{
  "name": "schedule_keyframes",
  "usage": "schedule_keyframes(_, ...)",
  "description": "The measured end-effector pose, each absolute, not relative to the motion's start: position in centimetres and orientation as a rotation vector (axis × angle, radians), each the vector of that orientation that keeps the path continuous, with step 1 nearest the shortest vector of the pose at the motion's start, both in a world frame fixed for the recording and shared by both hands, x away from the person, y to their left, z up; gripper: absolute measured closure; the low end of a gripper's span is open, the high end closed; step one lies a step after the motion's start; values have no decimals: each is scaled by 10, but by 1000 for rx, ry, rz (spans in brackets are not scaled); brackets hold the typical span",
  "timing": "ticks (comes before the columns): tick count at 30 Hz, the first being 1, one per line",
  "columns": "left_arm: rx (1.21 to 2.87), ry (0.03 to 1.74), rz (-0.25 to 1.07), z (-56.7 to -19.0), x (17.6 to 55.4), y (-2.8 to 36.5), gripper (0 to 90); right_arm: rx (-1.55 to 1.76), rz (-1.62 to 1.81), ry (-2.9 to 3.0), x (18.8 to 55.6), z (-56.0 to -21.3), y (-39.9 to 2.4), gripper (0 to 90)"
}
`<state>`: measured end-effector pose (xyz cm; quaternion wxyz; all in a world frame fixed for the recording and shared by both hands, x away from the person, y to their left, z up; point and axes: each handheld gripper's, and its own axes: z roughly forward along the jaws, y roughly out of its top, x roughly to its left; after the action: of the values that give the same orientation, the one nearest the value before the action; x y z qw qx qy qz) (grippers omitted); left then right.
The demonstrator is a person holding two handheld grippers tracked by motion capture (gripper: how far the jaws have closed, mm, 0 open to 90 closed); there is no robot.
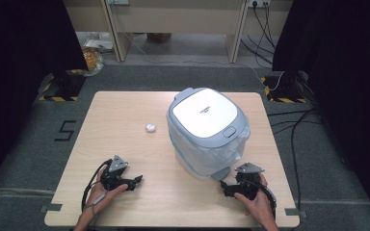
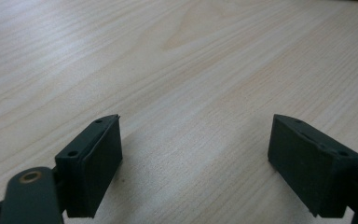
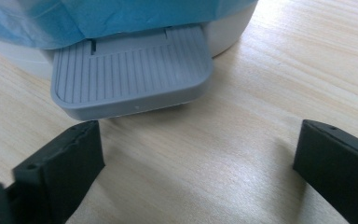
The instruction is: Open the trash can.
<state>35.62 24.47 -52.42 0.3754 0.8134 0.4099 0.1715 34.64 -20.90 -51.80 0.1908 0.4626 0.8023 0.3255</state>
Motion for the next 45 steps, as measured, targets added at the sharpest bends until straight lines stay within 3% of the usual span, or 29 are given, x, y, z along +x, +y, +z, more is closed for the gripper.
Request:
schedule_keyframes(4,2091,1049,445,-523,356,244,178,1307,941,2227,346,-514,-215,204)
schedule_keyframes(6,2093,1039,474,-520,355,240,201,1328,962,2209,347,-512,-222,134)
schedule_keyframes(18,1972,959,465,-497,368,190,208,1367,1012,2060,378,-484,-241,156)
schedule_keyframes(30,1965,925,501,-496,395,137,216,1443,1107,2056,416,-495,-247,173)
schedule_keyframes(33,1956,926,495,-496,398,134,216,1435,1119,2058,419,-498,-246,195)
schedule_keyframes(39,1954,931,514,-496,404,129,194,1393,1157,2094,417,-496,-246,343)
schedule_keyframes(45,1938,966,540,-495,409,135,197,1369,1157,2105,414,-495,-239,393)
